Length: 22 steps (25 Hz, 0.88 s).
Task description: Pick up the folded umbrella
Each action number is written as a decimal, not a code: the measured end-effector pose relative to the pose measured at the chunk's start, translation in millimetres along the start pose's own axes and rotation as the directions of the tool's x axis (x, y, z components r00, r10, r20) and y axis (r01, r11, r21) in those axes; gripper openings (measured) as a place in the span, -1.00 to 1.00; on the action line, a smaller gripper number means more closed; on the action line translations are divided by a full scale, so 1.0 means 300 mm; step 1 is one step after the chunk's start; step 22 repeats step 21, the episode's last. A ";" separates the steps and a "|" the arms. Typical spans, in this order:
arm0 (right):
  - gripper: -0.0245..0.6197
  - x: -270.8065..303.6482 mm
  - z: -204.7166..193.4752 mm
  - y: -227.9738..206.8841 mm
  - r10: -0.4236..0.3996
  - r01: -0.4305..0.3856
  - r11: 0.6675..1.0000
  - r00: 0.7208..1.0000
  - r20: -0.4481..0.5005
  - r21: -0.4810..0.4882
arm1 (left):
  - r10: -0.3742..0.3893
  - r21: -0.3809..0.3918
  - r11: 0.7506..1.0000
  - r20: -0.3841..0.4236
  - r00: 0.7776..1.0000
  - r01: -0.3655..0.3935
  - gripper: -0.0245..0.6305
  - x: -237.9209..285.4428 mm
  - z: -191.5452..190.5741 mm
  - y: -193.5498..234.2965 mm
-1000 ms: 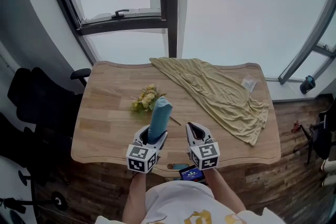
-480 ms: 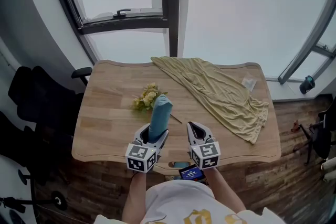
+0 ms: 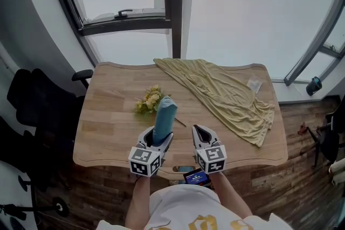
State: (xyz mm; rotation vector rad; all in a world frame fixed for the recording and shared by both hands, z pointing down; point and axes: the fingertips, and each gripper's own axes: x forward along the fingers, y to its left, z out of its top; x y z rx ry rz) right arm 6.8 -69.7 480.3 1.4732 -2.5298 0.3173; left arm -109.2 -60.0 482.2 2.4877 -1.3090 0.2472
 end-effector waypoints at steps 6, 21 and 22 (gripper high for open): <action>-0.89 -0.003 -0.005 -0.004 -0.002 0.002 1.000 1.000 -0.001 0.007 | -0.005 -0.004 1.000 -0.002 1.000 0.005 -0.07 0.001 -0.002 -0.002; -0.89 0.008 -0.026 -0.035 -0.019 0.019 1.000 1.000 -0.007 0.009 | -0.010 -0.007 1.000 -0.014 1.000 0.010 -0.07 0.025 -0.009 0.009; -0.89 0.008 -0.026 -0.035 -0.019 0.019 1.000 1.000 -0.007 0.009 | -0.010 -0.007 1.000 -0.014 1.000 0.010 -0.07 0.025 -0.009 0.009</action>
